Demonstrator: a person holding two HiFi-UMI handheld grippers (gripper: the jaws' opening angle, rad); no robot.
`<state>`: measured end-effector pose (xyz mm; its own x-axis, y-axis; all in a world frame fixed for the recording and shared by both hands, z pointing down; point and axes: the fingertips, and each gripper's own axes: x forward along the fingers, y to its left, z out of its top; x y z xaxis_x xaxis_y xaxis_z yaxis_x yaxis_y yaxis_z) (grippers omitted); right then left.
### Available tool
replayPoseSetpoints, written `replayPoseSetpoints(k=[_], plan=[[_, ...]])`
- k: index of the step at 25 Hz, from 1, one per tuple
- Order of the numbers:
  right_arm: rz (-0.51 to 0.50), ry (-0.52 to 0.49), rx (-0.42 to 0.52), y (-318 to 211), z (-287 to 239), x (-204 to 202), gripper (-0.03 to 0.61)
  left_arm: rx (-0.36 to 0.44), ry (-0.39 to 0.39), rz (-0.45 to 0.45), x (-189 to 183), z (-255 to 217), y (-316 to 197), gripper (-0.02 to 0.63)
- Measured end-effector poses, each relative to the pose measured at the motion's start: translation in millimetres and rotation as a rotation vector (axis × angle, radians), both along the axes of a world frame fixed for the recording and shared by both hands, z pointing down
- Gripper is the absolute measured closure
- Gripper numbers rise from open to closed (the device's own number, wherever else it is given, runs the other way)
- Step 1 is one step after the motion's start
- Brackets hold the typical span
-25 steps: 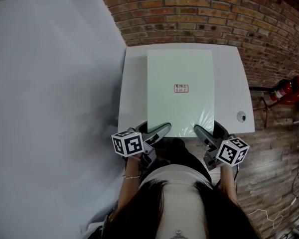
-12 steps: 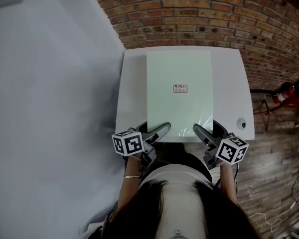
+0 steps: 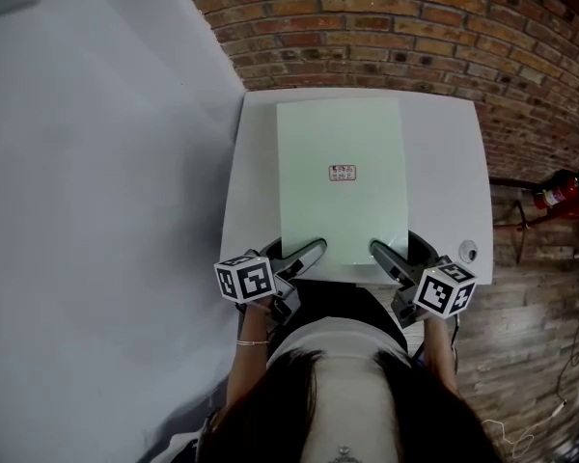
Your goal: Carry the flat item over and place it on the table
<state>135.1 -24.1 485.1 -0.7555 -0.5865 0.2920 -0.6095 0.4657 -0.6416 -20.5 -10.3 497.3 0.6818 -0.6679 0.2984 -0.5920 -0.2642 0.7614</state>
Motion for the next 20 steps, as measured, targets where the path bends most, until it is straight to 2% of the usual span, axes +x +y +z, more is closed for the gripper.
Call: replayPoseSetpoints(k=[8,20], plan=[[-0.002,-0.004,-0.039,-17,10,-14,0.206,-0.027,-0.001,-0.015,-14,8,-16,0.179],[0.045,-0.011,-0.083,-48,16,-34,0.205,-0.066,-0.006,0.035,-35,11,-55,0.181]])
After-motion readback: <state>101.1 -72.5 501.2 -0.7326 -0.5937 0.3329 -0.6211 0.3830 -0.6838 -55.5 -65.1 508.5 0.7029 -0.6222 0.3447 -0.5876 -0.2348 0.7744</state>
